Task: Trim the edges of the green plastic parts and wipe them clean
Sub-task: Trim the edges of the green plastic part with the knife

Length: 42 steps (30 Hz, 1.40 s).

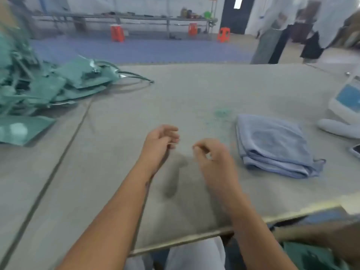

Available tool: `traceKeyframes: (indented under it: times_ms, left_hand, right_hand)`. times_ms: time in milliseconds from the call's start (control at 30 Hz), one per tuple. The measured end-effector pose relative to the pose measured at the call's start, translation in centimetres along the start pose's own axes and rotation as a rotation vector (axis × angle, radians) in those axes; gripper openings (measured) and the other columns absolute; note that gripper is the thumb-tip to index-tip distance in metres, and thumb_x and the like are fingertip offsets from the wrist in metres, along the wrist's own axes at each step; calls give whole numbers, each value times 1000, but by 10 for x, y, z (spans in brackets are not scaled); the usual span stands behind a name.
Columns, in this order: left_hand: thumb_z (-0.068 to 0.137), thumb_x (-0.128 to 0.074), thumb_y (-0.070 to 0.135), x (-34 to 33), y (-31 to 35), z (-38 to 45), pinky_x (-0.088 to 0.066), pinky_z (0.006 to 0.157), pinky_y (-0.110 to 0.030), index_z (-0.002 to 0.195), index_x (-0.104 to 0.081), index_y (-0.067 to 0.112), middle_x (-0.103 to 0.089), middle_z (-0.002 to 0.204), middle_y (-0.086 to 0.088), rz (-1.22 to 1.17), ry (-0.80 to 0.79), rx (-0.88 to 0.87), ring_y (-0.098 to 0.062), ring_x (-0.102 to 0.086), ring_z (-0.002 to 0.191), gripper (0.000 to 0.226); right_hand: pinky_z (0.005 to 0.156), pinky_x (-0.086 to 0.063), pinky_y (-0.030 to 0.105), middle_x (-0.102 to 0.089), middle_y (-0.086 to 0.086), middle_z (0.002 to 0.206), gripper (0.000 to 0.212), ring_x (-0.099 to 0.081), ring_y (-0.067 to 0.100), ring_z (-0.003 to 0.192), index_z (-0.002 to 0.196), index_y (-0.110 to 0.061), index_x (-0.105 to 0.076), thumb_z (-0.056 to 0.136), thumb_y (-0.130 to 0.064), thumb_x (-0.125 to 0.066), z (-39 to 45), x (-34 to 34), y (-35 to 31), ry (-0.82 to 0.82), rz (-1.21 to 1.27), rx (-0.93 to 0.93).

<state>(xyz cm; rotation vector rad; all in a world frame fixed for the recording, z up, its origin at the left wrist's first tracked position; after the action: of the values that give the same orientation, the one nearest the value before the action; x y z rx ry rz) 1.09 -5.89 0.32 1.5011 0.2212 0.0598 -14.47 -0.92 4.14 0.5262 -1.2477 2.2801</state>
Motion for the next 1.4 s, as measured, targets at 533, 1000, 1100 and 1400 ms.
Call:
traceKeyframes:
  times_ms: [533, 1000, 1100, 1400]
  left_hand:
    - [98, -36, -7, 7, 2, -4, -49, 59, -15, 87, -60, 9, -61, 76, -12, -47, 6, 0, -12, -59, 61, 31]
    - [96, -37, -9, 7, 3, -7, -49, 61, -15, 87, -62, 8, -63, 76, -10, -14, 18, 5, -13, -59, 66, 32]
    - [95, -37, -9, 5, 4, -7, -49, 62, -13, 87, -62, 8, -64, 76, -7, 24, 1, 2, -11, -59, 66, 31]
    - [91, -44, 1, 43, 23, 5, -53, 67, -26, 86, -65, 10, -71, 74, 1, -77, 258, -68, -11, -66, 71, 23]
  right_hand:
    - [60, -38, 28, -61, 20, 85, 13, -51, 31, 68, 78, -2, -56, 81, -11, -48, 57, 121, 99, 434, -394, -424]
    - [76, -37, 38, -57, 15, 107, 29, -49, 34, 102, 104, -8, -59, 91, -30, -46, 111, -4, 99, 37, -661, -290]
    - [84, -33, 39, -54, 15, 115, 38, -45, 34, 109, 113, -9, -56, 87, -36, -50, 106, -8, 90, 61, -693, -336]
    - [95, -37, 38, -54, 8, 120, 28, -49, 26, 113, 112, -21, -65, 87, -27, -56, 85, -85, -26, -39, -36, 41]
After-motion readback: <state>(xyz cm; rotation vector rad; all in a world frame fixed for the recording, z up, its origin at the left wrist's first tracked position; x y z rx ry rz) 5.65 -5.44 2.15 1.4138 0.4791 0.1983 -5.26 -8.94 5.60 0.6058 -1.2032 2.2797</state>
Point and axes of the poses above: each hand's wrist, its own z-axis towards the middle knuckle, its own x-axis out of the back of the hand, y = z × x, the point moved 6 cm from there along z, towards the middle knuckle
